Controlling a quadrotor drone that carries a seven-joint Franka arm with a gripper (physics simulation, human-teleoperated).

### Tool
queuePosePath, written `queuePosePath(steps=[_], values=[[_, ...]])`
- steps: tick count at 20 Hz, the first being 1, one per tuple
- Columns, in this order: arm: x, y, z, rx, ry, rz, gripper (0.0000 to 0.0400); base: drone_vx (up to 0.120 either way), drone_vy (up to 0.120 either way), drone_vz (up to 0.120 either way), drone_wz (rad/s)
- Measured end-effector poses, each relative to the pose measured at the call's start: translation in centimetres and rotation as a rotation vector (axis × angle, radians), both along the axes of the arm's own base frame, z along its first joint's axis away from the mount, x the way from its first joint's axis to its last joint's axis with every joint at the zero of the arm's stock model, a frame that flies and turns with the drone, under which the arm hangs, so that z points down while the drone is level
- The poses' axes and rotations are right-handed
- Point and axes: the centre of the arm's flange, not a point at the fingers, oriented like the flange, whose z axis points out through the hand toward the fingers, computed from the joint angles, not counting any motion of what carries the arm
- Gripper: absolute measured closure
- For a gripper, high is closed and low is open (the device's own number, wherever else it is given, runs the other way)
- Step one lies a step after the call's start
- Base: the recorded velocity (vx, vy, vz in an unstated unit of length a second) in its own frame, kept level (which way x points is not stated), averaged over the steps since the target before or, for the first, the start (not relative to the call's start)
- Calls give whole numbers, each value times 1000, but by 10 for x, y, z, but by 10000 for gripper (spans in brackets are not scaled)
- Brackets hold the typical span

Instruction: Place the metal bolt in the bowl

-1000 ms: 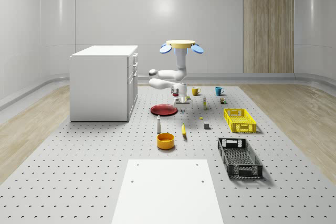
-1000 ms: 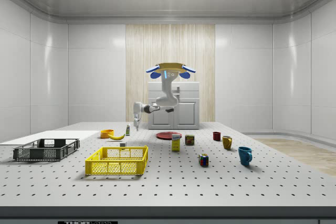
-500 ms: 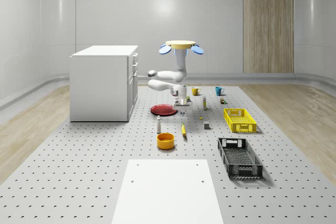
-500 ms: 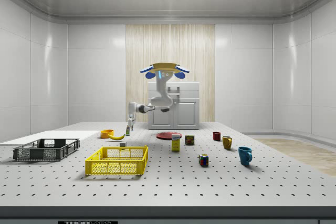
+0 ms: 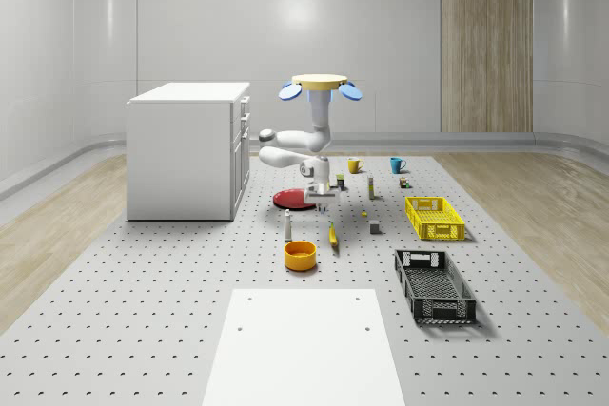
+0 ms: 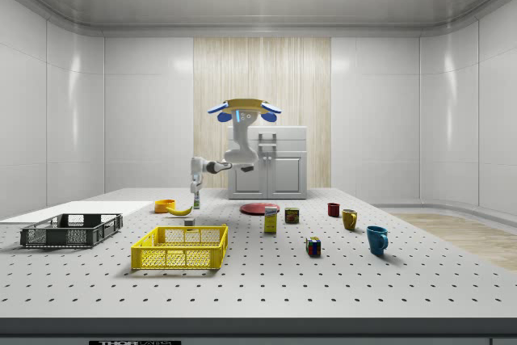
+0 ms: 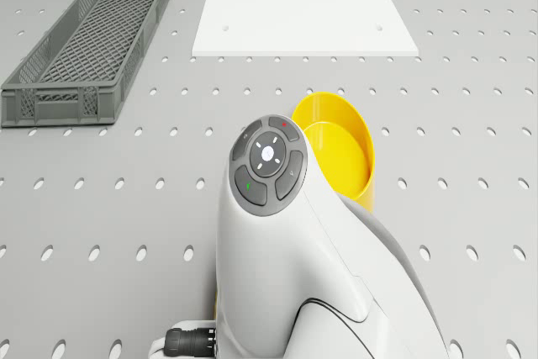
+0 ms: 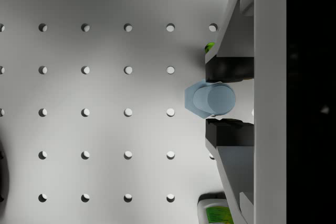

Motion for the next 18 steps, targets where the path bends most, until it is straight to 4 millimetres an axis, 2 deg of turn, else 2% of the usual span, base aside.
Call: queuePosePath(steps=[3, 16, 18], values=[[0, 0, 0, 0, 0, 0, 300, 120, -53, 0, 0], [0, 0, 0, 0, 0, 0, 300, 120, -120, 0, 0], [0, 0, 0, 0, 0, 0, 300, 120, -40, 0, 0]])
